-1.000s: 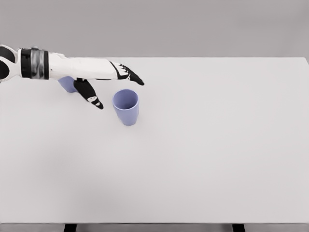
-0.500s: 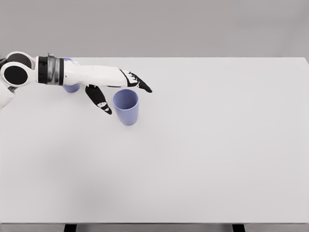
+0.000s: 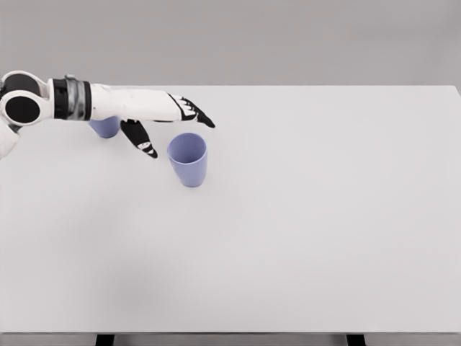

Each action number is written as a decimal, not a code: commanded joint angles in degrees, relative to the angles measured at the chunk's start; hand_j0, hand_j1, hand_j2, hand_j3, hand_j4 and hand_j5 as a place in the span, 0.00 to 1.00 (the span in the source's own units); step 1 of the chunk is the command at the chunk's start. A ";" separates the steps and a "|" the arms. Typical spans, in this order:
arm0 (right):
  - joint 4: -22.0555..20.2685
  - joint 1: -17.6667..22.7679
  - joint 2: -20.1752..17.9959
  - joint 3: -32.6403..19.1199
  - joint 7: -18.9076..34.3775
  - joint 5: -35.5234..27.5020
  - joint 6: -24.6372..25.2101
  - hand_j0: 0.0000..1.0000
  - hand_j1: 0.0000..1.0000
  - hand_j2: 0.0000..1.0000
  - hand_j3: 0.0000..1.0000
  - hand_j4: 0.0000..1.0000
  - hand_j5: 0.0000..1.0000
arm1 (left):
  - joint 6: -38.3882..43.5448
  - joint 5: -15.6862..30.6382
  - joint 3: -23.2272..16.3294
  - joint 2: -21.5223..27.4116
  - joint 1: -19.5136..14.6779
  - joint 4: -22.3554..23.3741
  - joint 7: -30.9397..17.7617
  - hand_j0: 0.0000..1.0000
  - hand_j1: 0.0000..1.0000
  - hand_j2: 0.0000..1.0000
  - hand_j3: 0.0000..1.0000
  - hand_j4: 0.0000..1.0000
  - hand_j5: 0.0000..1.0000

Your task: Place the right cup on the left cup with left arm

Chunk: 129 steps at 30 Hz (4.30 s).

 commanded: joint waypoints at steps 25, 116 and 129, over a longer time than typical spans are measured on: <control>-0.01 0.00 0.00 0.00 0.01 0.02 -0.01 1.00 1.00 1.00 1.00 1.00 1.00 | 0.15 -1.97 0.67 -3.96 2.90 3.30 -0.06 1.00 1.00 1.00 1.00 1.00 1.00; -0.01 0.00 0.00 0.00 0.01 0.02 -0.01 1.00 1.00 1.00 1.00 1.00 1.00 | 0.15 8.05 -0.21 8.87 -10.55 20.00 -0.34 0.59 0.59 0.59 0.59 0.59 0.59; -0.01 0.00 0.00 0.00 0.01 0.02 -0.01 1.00 1.00 1.00 1.00 1.00 1.00 | 0.15 7.43 -0.12 6.06 -10.63 25.98 -0.34 0.59 0.59 0.59 0.59 0.59 0.59</control>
